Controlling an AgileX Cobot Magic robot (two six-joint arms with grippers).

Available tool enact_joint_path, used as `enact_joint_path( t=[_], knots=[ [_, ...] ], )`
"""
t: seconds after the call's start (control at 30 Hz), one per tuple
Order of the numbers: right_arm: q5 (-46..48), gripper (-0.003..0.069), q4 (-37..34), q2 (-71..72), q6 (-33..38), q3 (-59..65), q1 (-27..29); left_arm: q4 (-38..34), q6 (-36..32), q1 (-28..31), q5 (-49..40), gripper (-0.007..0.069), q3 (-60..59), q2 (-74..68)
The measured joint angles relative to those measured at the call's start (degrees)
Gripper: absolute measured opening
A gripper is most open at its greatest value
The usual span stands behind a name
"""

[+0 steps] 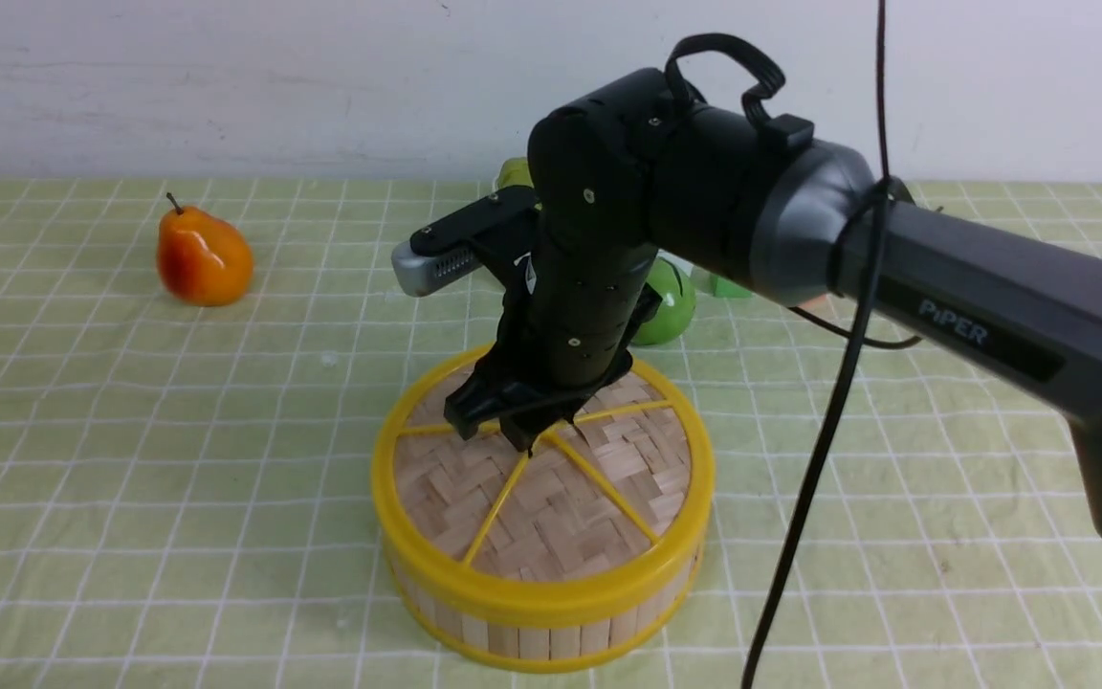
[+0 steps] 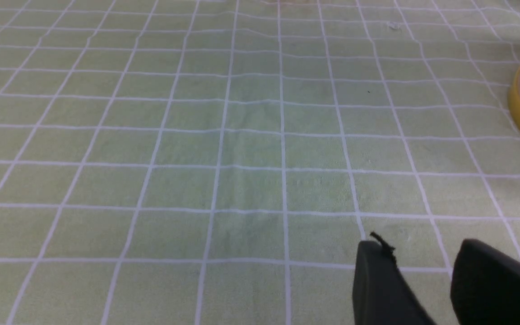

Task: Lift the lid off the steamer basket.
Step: Use the right arm to lift the lid of the steamer

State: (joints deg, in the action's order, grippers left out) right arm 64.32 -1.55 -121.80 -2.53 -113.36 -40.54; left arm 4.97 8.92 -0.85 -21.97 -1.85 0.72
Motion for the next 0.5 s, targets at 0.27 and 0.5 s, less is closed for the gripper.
enact_joint_path(
  t=[0.27,0.5],
  knots=[
    [-0.1,0.0102,0.1,0.0,0.0,0.0,0.0,0.0,0.0,0.0,0.0,0.0239,0.0,0.0],
    [-0.1,0.0079,0.2,1.1,0.0,0.0,0.0,0.0,0.0,0.0,0.0,0.0239,0.0,0.0]
  ],
)
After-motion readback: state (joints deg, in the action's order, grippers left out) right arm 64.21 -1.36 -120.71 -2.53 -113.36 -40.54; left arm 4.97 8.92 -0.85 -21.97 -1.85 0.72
